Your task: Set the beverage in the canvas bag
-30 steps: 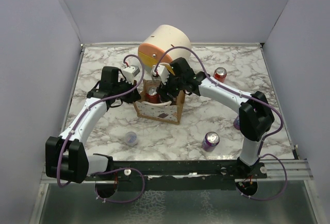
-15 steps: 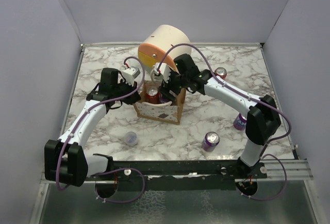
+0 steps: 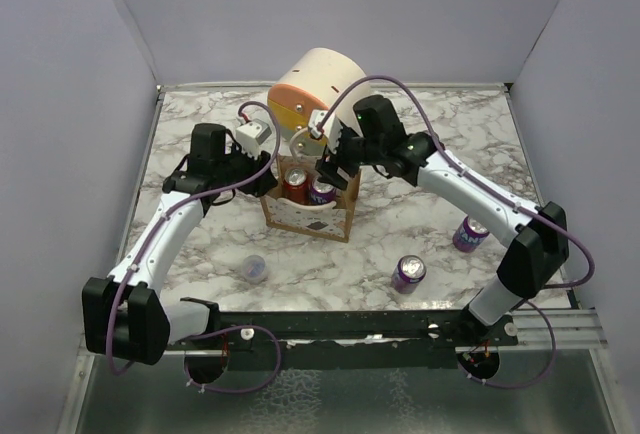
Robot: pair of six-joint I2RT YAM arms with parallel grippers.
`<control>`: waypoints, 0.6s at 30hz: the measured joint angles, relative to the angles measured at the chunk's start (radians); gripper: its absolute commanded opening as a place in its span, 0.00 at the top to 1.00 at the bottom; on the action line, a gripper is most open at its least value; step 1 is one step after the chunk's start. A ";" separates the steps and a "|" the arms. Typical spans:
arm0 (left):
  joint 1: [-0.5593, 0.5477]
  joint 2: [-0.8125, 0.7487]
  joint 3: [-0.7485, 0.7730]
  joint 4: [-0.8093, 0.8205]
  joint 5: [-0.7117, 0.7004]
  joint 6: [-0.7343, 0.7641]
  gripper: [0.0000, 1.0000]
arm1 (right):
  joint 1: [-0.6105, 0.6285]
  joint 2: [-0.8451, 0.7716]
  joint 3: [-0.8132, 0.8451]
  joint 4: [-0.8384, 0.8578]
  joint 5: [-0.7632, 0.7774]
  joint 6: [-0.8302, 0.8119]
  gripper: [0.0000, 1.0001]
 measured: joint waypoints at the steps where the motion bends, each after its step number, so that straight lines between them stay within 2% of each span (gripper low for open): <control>1: 0.000 -0.006 0.008 0.000 0.000 0.003 0.48 | 0.000 -0.009 0.000 -0.001 -0.002 -0.002 0.26; 5: 0.000 -0.033 0.023 0.000 -0.009 0.011 0.41 | 0.000 -0.049 -0.015 -0.005 -0.011 -0.013 0.26; 14: 0.000 -0.079 0.033 -0.005 -0.015 0.030 0.40 | 0.000 -0.217 -0.140 -0.022 -0.025 -0.064 0.24; 18: 0.000 -0.079 0.033 -0.008 -0.015 0.033 0.40 | -0.003 -0.357 -0.247 -0.139 -0.064 -0.137 0.23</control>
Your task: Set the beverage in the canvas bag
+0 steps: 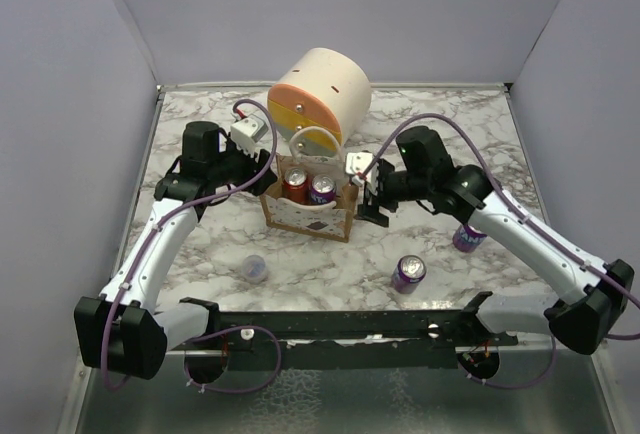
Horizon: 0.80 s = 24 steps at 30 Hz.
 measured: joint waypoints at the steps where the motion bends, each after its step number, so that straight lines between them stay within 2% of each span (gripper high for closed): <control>1: 0.000 0.000 0.000 0.000 0.000 0.002 0.40 | 0.000 -0.026 -0.012 -0.037 -0.012 -0.021 0.23; 13: 0.000 0.010 0.000 0.000 -0.022 0.021 0.39 | -0.053 -0.272 -0.225 -0.296 -0.035 -0.124 0.12; 17: 0.000 0.022 0.000 0.000 -0.029 0.027 0.39 | -0.059 -0.294 -0.251 -0.365 -0.022 -0.128 0.10; 21: 0.000 0.036 0.000 0.000 -0.031 0.030 0.39 | -0.059 -0.294 -0.281 -0.418 -0.019 -0.130 0.02; 24: 0.000 0.045 0.000 0.000 -0.034 0.032 0.39 | -0.059 -0.285 -0.302 -0.446 -0.017 -0.130 0.02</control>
